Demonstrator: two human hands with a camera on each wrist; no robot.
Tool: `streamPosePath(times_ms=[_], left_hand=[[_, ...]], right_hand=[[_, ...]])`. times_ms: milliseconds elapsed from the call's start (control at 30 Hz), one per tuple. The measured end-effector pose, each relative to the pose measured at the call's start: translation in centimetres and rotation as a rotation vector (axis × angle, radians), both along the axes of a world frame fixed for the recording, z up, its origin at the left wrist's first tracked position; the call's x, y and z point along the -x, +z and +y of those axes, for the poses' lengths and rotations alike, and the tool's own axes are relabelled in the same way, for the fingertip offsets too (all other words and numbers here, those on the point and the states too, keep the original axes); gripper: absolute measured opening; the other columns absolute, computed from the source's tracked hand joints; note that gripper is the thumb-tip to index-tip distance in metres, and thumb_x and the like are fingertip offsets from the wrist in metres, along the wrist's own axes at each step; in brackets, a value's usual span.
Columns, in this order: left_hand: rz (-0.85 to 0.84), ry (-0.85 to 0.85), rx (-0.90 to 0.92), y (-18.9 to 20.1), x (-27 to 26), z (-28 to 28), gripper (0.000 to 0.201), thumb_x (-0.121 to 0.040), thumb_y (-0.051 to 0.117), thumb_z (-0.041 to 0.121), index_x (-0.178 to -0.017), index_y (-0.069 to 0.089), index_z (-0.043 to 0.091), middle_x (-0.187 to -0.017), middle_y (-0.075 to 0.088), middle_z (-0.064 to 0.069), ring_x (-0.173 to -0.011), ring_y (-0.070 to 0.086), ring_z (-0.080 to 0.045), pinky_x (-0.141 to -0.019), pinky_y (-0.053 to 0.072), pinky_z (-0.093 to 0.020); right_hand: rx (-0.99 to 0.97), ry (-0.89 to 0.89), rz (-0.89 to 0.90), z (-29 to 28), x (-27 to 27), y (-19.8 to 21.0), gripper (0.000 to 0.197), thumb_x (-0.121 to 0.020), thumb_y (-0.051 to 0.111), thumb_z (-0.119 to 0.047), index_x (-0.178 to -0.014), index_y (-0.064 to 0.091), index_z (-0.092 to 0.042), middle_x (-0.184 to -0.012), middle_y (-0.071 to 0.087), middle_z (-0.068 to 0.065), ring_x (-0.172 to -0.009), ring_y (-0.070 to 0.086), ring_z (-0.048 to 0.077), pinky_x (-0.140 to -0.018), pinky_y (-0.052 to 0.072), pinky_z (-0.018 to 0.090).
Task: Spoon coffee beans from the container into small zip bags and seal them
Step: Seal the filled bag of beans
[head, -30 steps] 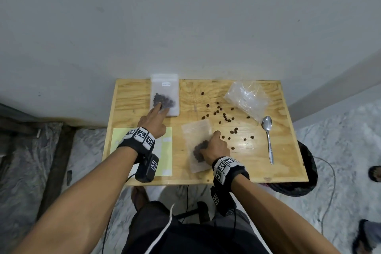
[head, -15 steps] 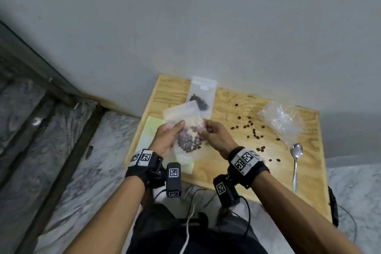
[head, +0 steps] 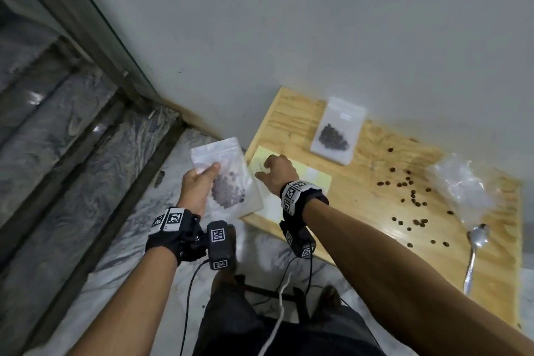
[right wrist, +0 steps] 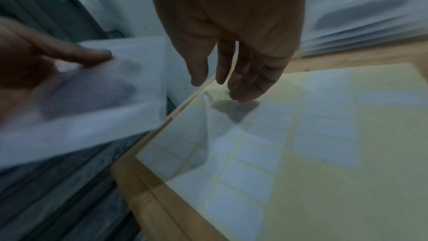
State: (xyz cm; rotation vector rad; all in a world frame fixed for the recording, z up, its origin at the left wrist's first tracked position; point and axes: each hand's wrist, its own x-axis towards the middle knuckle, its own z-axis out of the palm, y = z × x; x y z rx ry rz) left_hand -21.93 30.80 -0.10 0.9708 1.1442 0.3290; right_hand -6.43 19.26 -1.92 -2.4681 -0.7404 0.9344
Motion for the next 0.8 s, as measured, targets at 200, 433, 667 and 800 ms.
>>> streamPosePath(times_ms=[200, 433, 667, 800], left_hand=[[0.030, 0.013, 0.011, -0.8, 0.6, 0.7, 0.062, -0.074, 0.082, 0.038, -0.119, 0.061, 0.000, -0.109, 0.071, -0.018, -0.099, 0.070, -0.034, -0.084, 0.057, -0.048], [0.009, -0.006, 0.019, -0.5, -0.9, -0.3, 0.045, -0.075, 0.082, 0.035, -0.105, 0.066, 0.007, -0.104, 0.074, -0.014, -0.099, 0.070, -0.034, -0.091, 0.054, -0.053], [-0.036, -0.202, -0.009, 1.8, -5.2, -4.0, 0.023, -0.089, 0.070, 0.019, -0.103, 0.070, 0.001, -0.098, 0.074, -0.016, -0.091, 0.072, -0.032, -0.085, 0.057, -0.045], [-0.036, -0.351, -0.060, 3.2, -9.0, -7.2, 0.010, -0.090, 0.069, 0.019, -0.095, 0.073, 0.011, -0.092, 0.077, -0.006, -0.085, 0.073, -0.021, -0.075, 0.055, -0.028]], right_hand=[[0.094, -0.020, -0.149, 1.7, 0.8, -0.5, 0.025, -0.093, 0.056, -0.027, -0.109, 0.063, -0.009, -0.121, 0.052, 0.012, -0.100, 0.060, 0.038, -0.079, 0.049, 0.039], [0.017, -0.138, -0.134, 0.6, 0.0, 0.2, 0.018, -0.093, 0.048, -0.019, -0.100, 0.062, -0.008, -0.107, 0.059, 0.011, -0.091, 0.059, 0.036, -0.069, 0.044, 0.035], [-0.445, -0.380, -0.127, -6.2, -2.4, 3.4, 0.016, -0.091, 0.062, -0.030, -0.083, 0.061, -0.017, -0.086, 0.061, -0.002, -0.075, 0.057, 0.017, -0.064, 0.044, 0.030], [-0.503, -0.315, -0.206, -9.3, -3.6, 6.2, 0.013, -0.092, 0.062, -0.026, -0.083, 0.060, -0.017, -0.084, 0.058, -0.006, -0.071, 0.057, 0.015, -0.064, 0.050, 0.034]])
